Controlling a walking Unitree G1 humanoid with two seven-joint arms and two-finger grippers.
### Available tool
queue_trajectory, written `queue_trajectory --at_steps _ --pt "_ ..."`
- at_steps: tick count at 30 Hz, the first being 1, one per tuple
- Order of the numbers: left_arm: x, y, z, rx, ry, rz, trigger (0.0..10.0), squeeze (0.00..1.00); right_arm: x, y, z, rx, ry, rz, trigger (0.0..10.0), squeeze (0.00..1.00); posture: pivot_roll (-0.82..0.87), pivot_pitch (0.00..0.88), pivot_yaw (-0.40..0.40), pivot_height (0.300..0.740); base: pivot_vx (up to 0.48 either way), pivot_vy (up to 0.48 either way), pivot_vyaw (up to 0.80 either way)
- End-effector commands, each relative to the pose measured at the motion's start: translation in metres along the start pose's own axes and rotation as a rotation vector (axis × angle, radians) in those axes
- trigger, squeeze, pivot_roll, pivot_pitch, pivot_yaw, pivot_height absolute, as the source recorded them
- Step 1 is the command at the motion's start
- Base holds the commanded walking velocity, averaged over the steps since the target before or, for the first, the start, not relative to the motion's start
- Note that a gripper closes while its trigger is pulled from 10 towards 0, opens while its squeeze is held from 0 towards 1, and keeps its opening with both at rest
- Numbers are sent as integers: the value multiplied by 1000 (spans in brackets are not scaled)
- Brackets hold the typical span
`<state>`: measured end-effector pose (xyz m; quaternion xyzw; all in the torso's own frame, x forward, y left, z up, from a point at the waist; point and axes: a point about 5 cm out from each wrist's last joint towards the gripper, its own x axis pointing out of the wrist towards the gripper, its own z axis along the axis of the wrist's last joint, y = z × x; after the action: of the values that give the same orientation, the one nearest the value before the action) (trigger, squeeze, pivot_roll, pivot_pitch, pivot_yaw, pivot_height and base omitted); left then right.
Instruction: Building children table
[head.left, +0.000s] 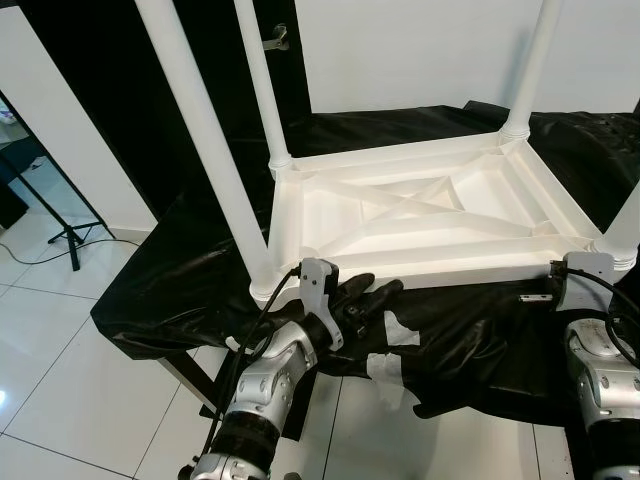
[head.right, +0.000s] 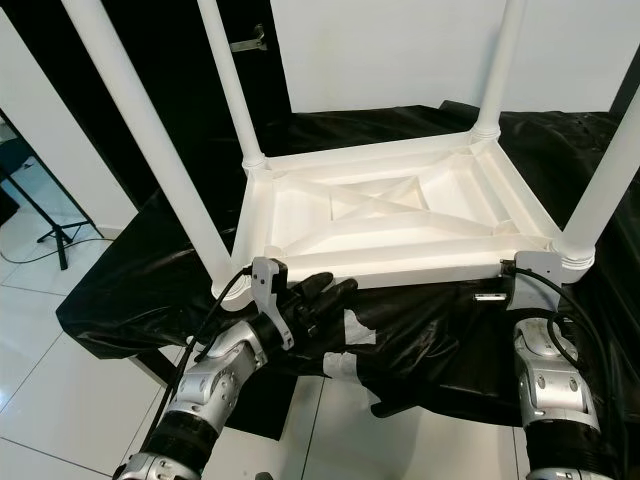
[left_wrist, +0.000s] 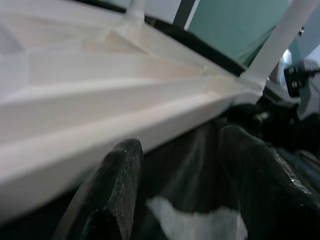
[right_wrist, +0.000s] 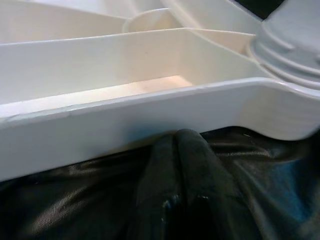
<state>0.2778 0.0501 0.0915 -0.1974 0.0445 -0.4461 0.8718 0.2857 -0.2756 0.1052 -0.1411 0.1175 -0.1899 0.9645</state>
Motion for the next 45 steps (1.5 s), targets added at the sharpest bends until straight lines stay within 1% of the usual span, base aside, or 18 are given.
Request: queue_trajectory --at_steps 1,3,4,5,6,7,10,12,13,14,15,18,19,20,23,24,37,45 --pt "-5 -7 -1 4 11 -159 10000 0 1 -5 -5 -10 24 -83 1804 0 39 0 94 740 0 0 0" --pt "-5 -7 -1 4 11 -159 10000 0 1 -5 -5 -10 24 -83 1804 0 39 0 94 740 0 0 0" --pt "-7 -7 -2 5 14 -152 10000 0 -1 0 -6 -17 18 -83 6863 0 38 0 96 740 0 0 0" --pt "-8 -5 -2 14 14 -134 10000 0 -4 8 -6 -18 6 -61 10000 0 36 0 98 740 0 0 0" --pt "-8 -5 -2 14 14 -134 10000 0 -4 8 -6 -18 6 -61 10000 0 36 0 98 740 0 0 0" --pt "-10 -4 -3 27 13 -106 10000 0 -8 21 -6 -15 -3 -8 10000 0 34 0 99 740 0 0 0" --pt "-14 1 -2 35 -2 -56 10000 0 -13 36 -10 -24 8 50 10000 0 34 0 99 740 0 0 0" --pt "-18 4 -1 38 -13 -30 10000 0 -12 35 -16 -24 38 35 10000 0 35 0 99 740 0 0 0" --pt "-23 7 0 47 -22 0 10000 420 -10 29 -22 -23 69 -2 10000 0 43 0 97 740 0 0 0" --pt "-23 7 0 47 -22 0 10000 420 -10 29 -22 -23 69 -2 10000 0 43 0 97 740 0 0 0" --pt "-30 11 0 70 -35 41 10000 1000 -8 25 -23 -25 78 -24 10000 0 48 0 96 740 0 0 0" --pt "-38 16 3 117 -64 117 10000 1000 -6 23 -22 -31 75 -35 10000 0 54 0 94 740 0 0 0" --pt "-41 18 5 155 -83 163 10000 859 -5 24 -21 -34 72 -31 10000 0 63 0 92 740 0 0 0" --pt "-44 20 7 194 -100 204 10000 612 -4 24 -20 -36 70 -29 10000 0 68 0 91 740 0 0 0" --pt "-46 22 9 219 -111 228 10000 612 -3 25 -20 -38 69 -28 10000 0 70 0 90 740 0 0 0" --pt "-56 24 12 280 -143 303 10000 0 -3 28 -19 -40 66 -23 10000 0 82 0 88 740 0 0 0" --pt "-96 39 20 392 -172 511 10000 0 -1 36 -20 -60 68 7 10000 0 112 0 78 740 0 0 0" --pt "-107 43 20 409 -179 593 10000 0 1 40 -18 -61 61 20 10000 0 125 0 73 740 0 0 0"
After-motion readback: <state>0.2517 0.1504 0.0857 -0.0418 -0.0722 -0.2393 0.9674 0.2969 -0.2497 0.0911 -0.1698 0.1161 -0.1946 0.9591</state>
